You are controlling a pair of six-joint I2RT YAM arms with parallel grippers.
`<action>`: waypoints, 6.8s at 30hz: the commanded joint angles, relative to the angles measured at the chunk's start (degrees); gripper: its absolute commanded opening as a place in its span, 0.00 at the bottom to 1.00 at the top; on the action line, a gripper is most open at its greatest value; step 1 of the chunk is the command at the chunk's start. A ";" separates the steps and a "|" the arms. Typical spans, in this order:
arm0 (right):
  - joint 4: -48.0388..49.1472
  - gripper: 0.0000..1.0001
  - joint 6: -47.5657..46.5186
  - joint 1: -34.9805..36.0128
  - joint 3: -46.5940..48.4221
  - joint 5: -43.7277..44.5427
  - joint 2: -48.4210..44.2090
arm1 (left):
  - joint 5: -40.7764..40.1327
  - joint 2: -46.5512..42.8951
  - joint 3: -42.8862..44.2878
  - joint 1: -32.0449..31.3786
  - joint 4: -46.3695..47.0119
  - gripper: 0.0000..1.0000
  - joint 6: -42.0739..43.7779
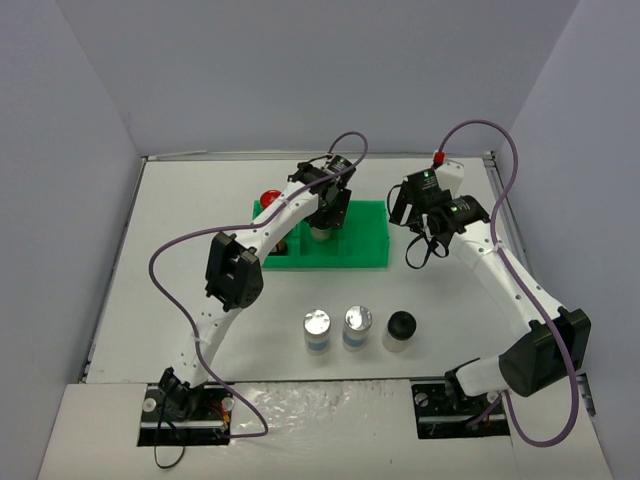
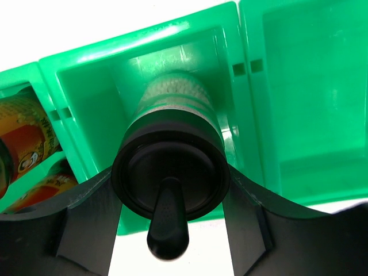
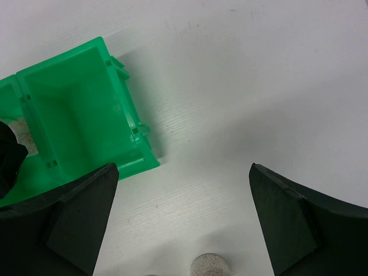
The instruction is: Organize the condiment bottles
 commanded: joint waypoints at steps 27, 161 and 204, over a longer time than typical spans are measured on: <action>0.93 0.95 0.44 -0.35 -1.37 0.19 -2.62 | -2.17 -1.16 2.44 1.41 5.42 0.61 2.48; -2.96 0.00 -0.18 16.92 29.63 -10.99 29.04 | -22.45 -43.88 -23.65 17.36 10.14 0.91 4.77; 1.97 0.40 -0.07 20.92 29.19 -12.35 38.50 | -21.05 -45.64 -26.64 19.78 9.81 0.91 5.20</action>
